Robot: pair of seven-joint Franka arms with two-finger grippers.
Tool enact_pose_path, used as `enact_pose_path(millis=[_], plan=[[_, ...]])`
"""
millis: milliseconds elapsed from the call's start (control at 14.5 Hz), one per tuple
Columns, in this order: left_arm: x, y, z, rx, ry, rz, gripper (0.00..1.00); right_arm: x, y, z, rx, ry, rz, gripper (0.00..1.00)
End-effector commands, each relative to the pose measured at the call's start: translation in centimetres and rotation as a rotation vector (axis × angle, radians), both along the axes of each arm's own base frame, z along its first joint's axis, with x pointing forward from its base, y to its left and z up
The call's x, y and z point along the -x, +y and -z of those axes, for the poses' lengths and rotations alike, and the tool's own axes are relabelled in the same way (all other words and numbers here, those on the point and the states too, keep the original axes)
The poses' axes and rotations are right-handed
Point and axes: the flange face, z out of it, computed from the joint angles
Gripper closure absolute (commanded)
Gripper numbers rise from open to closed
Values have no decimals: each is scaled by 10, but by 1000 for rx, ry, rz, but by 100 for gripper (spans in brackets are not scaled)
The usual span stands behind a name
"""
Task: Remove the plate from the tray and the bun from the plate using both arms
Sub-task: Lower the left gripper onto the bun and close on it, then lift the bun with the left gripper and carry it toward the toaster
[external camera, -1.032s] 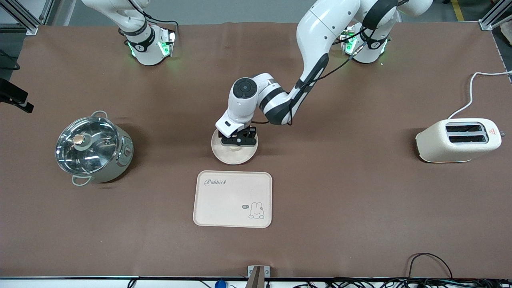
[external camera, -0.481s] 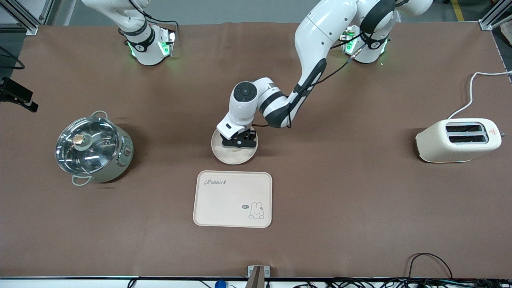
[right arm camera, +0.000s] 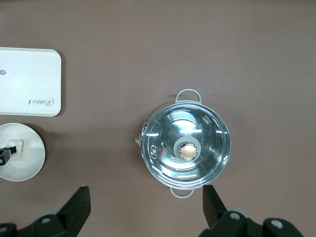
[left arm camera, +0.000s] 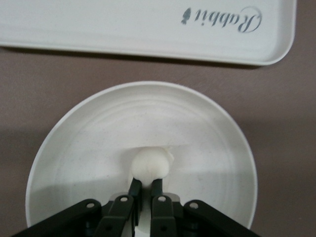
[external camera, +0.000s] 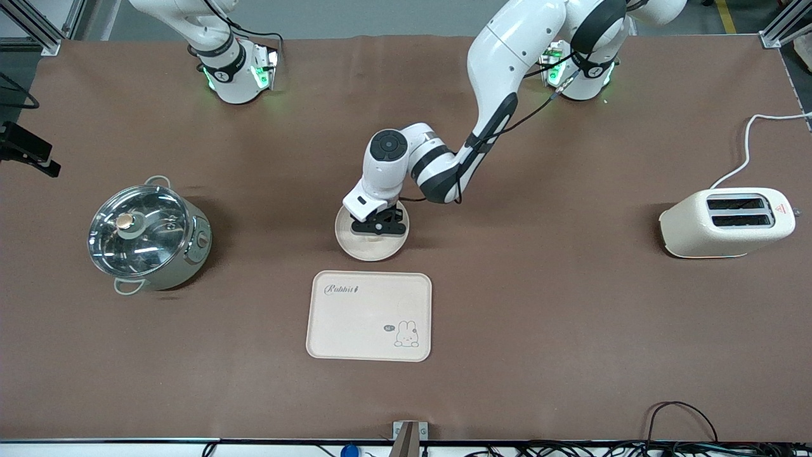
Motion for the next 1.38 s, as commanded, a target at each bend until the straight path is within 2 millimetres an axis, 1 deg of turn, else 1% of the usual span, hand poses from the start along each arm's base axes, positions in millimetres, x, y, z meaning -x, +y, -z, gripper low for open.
enact_pose_path(millis=[0,69,138,206,275,344,481,550,757,825,894,963,1032,1101,1238,1307], plan=[[-11,6,-51,-20,-23,-20,89,8,8,-6,21,1,-4,0],[-25,21,-83,-33,-24,-46,89,8,10,-5,21,1,-9,0],[-42,41,-107,-50,-19,-80,89,8,12,-5,21,1,-14,0],[-61,68,-132,-71,-15,-113,89,8,12,-5,21,1,-17,0],[-83,100,-149,-101,-4,-150,89,8,12,-7,21,-1,-21,0],[-100,126,-160,-121,3,-160,89,8,10,-5,21,4,-20,0],[-139,184,-177,-129,-7,-184,88,8,11,-5,21,4,-21,0],[-154,214,-181,-137,-11,-178,88,8,12,-5,21,2,-24,0],[-192,305,-174,-167,5,-181,89,8,15,-6,23,1,-30,0],[-202,331,-167,-177,13,-172,89,8,15,-6,23,2,-30,0],[-209,348,-160,-182,18,-162,88,9,15,-6,23,2,-30,0],[-216,366,-144,-189,37,-161,88,8,15,-6,23,2,-30,0],[-220,376,-129,-198,54,-160,88,8,16,-6,23,2,-32,0],[-225,392,-114,-205,67,-154,88,8,16,-5,23,2,-32,0],[-237,437,-81,-197,66,-145,86,7,16,-4,23,2,-30,0],[-240,457,-58,-194,72,-144,86,7,16,-4,23,4,-32,0]])
